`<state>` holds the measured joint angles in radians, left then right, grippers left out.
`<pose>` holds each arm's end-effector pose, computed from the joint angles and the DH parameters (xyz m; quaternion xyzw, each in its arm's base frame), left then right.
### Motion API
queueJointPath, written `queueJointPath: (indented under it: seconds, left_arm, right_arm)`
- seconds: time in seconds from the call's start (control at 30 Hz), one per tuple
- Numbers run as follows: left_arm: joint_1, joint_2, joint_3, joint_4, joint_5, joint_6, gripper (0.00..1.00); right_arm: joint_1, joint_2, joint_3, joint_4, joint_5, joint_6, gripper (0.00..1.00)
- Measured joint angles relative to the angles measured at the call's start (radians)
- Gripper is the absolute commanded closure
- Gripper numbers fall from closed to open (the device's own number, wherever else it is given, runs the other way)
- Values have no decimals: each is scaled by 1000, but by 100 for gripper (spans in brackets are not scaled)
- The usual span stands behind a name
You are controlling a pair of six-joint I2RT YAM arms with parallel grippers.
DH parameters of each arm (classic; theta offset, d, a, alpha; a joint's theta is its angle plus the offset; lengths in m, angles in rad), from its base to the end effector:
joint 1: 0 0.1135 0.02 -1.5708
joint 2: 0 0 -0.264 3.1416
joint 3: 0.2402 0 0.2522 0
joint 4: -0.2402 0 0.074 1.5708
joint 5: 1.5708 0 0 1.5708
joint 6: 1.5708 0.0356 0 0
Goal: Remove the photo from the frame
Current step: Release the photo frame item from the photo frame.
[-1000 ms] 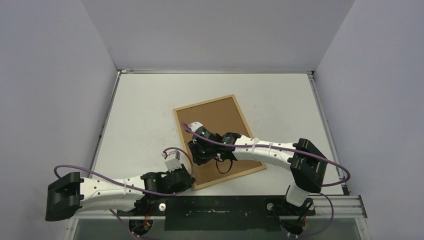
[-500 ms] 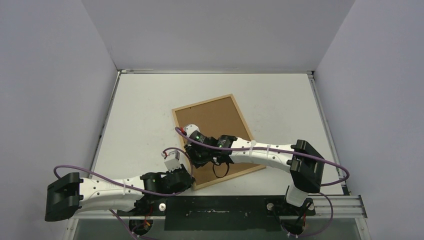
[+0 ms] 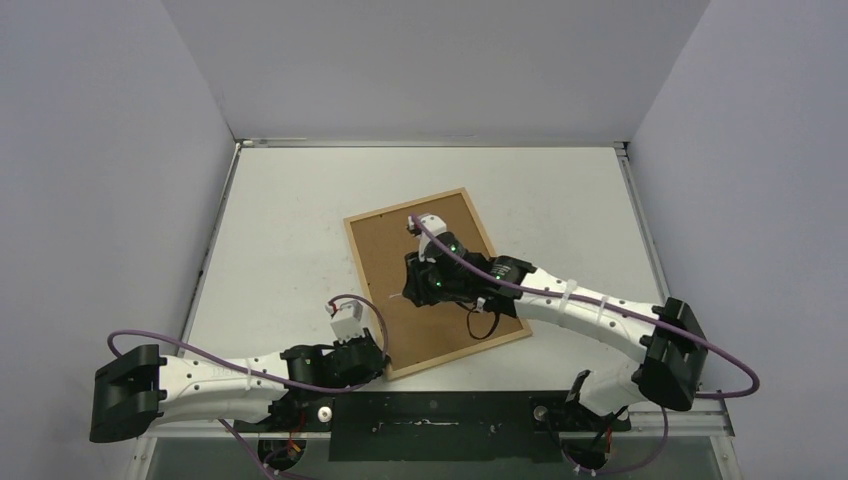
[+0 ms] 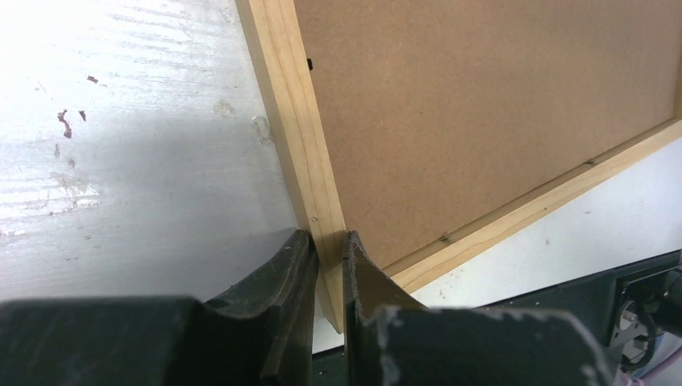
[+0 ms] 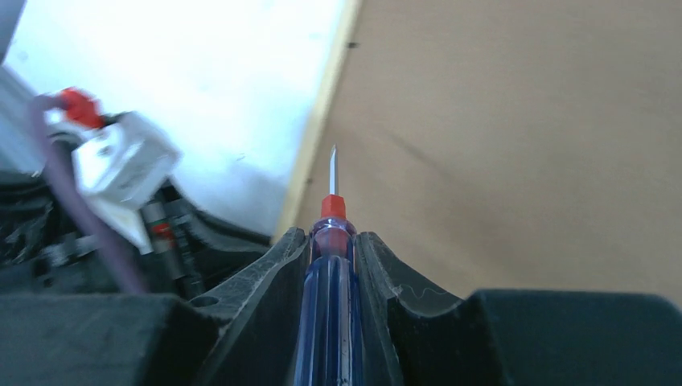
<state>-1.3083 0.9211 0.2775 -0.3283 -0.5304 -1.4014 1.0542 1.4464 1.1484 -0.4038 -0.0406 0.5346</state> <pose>0.0566 -0.1414 0.1382 -0.1201 0.9175 -0.2244 0.3056 0.1581 0.2813 0.2902 -0.2412 0.8743 0.3132 0.2818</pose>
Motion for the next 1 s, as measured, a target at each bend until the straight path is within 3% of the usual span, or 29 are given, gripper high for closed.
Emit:
queueJointPath:
  seconds: [0.43,0.67,1.0]
  left_arm:
    - [1,95,24,145,12,282,100]
    - [1,107,26,195,24,349,100]
    - [2,-97,-53,99,31,332,100]
  right_arm:
    - [-346,-177,-278,-35,-58,42,100]
    - [-397,-211,-280,6,-164,53,100]
    - [-447,-66,-282,232,-375,103,100]
